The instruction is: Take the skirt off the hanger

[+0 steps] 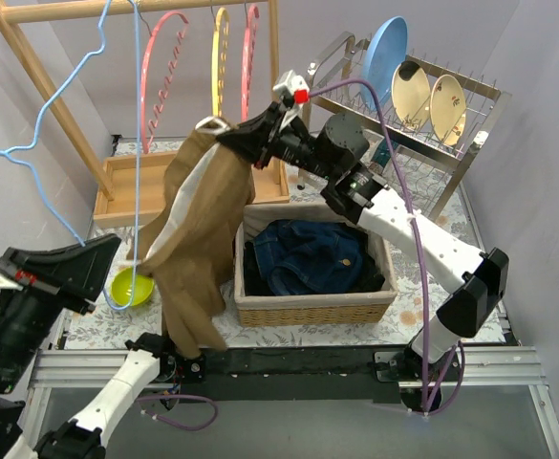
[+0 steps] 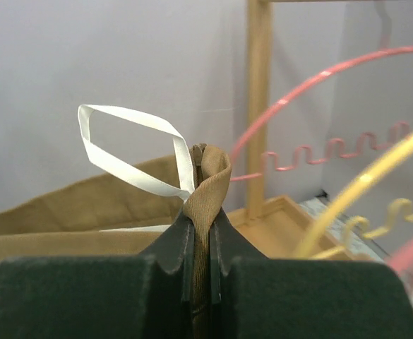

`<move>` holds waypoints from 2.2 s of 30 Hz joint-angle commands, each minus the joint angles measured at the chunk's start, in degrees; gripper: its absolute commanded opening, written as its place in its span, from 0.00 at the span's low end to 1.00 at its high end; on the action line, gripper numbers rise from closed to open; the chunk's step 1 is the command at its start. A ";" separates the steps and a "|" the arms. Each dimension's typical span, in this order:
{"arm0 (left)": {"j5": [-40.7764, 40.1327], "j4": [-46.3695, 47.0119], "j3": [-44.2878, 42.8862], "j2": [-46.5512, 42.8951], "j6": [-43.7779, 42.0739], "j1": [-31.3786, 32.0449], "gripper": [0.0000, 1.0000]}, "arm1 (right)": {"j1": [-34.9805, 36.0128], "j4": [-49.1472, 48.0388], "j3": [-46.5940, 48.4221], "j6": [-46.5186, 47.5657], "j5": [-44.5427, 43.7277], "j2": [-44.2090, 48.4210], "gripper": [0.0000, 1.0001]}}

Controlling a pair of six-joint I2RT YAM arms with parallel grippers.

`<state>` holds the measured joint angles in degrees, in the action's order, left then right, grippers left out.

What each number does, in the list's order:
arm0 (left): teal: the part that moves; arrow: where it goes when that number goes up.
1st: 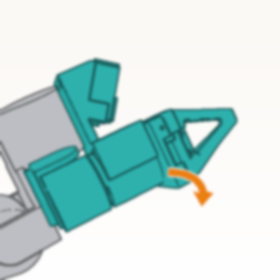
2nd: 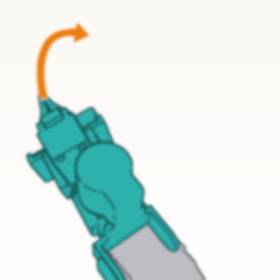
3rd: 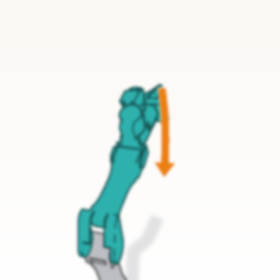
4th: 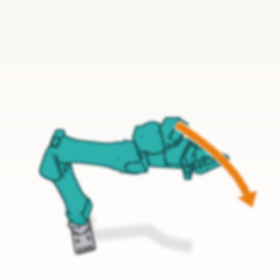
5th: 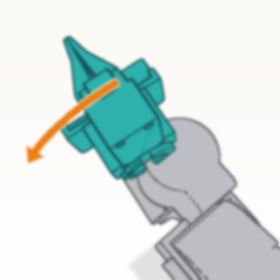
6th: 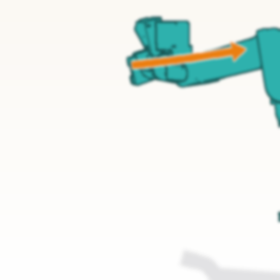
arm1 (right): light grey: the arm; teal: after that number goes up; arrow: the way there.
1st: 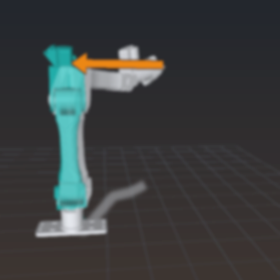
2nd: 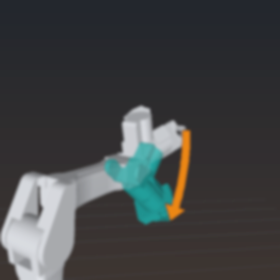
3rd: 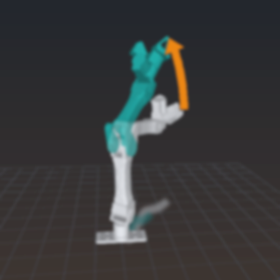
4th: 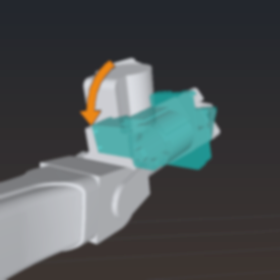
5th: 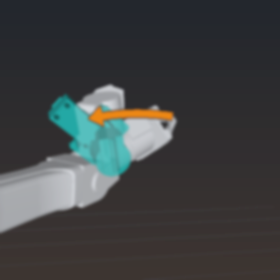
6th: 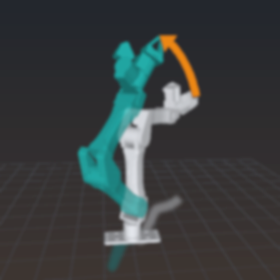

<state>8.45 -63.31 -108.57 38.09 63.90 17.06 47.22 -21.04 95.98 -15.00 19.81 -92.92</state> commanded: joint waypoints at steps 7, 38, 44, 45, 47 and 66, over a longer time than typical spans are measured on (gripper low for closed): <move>-0.89 24.10 10.66 -2.32 5.27 0.26 0.02 | 14.12 -1.02 -3.42 5.69 9.28 7.74 0.01; -19.87 67.95 31.23 2.07 -11.16 0.26 0.00 | 22.74 38.58 14.18 29.93 32.65 1.01 0.01; -22.69 70.77 26.84 6.29 -11.43 0.34 0.00 | 22.74 46.18 9.42 34.25 30.30 -2.97 0.01; -22.51 71.04 25.70 7.17 -10.38 0.34 0.00 | 22.65 43.48 4.78 34.34 28.89 -1.57 0.01; -21.20 71.13 24.64 7.97 -8.80 0.26 0.00 | 22.56 41.09 1.06 34.78 23.97 -0.25 0.01; -34.18 43.55 17.17 6.56 -12.75 0.26 0.00 | 19.14 12.24 11.12 22.64 -11.89 14.26 0.01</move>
<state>-19.29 -8.69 -88.73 43.81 53.25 17.12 66.48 0.75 97.08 7.27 16.91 -82.08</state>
